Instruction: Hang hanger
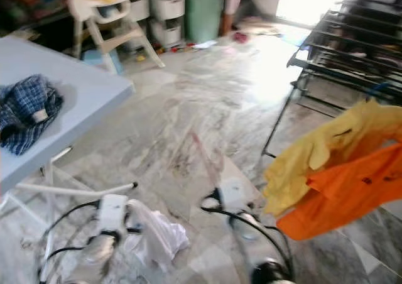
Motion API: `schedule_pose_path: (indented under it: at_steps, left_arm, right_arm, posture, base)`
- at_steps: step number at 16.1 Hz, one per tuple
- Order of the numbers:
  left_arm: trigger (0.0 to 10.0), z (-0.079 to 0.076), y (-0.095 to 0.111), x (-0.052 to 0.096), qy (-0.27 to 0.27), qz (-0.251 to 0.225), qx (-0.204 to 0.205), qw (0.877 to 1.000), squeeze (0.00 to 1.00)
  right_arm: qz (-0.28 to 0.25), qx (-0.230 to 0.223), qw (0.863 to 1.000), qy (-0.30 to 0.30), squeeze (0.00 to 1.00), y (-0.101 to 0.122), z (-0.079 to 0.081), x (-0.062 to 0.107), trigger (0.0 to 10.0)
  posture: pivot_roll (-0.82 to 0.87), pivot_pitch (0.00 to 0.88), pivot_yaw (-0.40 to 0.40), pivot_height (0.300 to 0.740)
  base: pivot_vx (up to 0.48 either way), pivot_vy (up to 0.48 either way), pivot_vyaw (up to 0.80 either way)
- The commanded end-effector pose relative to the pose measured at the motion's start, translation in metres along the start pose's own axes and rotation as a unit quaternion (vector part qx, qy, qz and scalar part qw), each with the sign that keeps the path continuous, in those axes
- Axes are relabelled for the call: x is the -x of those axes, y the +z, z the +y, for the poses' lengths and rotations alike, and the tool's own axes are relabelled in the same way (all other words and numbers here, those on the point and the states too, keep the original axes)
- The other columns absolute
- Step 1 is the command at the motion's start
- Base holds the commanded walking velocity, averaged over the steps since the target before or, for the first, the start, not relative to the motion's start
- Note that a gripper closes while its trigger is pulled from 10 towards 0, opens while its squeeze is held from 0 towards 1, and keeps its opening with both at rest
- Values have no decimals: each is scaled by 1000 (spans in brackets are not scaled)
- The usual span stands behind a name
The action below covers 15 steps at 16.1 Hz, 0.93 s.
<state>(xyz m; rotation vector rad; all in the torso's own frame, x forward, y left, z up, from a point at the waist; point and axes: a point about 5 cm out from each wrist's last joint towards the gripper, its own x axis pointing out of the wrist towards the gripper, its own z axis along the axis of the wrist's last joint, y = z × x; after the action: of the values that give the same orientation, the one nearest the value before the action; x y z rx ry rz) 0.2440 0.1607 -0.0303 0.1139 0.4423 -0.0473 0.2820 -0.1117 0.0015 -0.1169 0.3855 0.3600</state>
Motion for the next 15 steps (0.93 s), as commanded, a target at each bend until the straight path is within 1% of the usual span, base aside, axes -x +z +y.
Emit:
schedule_pose_path:
  at_steps: [1, 5, 6, 8, 10, 11, 12, 15]
  left_arm:
    - [10000, -5, 7, -3, -9, -12, -3, 1000, 0]
    - [10000, -5, 4, -1, -6, -9, -6, 1000, 0]
    - [10000, -4, 2, 0, -2, -5, 0, 1000, 0]
    - [10000, -2, -1, 1, 6, 2, -11, 1000, 0]
    - [10000, 0, 0, 1, 10, 2, -13, 1000, 0]
    - [10000, 0, 0, 1, 15, 2, -14, 1000, 0]
    - [10000, 0, 0, 1, 16, 3, -16, 1000, 0]
    - [10000, -2, -2, 3, 15, 6, -21, 1000, 0]
  right_arm:
    - [5, 2, 1000, -4, 0, -3, -6, 3, 10000]
    - [15, -5, 1000, 7, 0, -7, -2, 4, 10000]
    - [20, -10, 1000, 3, 0, -9, -2, 4, 10000]
    - [18, -15, 1000, -2, 0, -9, -3, 5, 10000]
    - [24, -25, 999, -4, 0, -9, -4, 4, 10000]
    - [20, -22, 1000, 0, 0, -8, -2, 4, 10000]
    - [11, 0, 1000, -3, 0, -6, -1, 4, 10000]
    - [2, -6, 1000, 12, 0, -7, 5, 5, 10000]
  posture:
    - [-76, 0, -6, 740]
    - [-67, 0, -7, 740]
    - [-65, 0, -7, 740]
    - [-61, 0, -5, 740]
    - [-59, 0, -3, 740]
    - [-58, 0, -4, 740]
    - [-57, 0, -6, 740]
    - [-55, 0, -6, 740]
  base:
    - [0, 0, 438]
    - [0, 0, 0]
    - [0, 0, 0]
    - [0, 0, 0]
    - [0, 0, 0]
    - [0, 0, 0]
    - [0, 0, 0]
    - [-314, 0, 0]
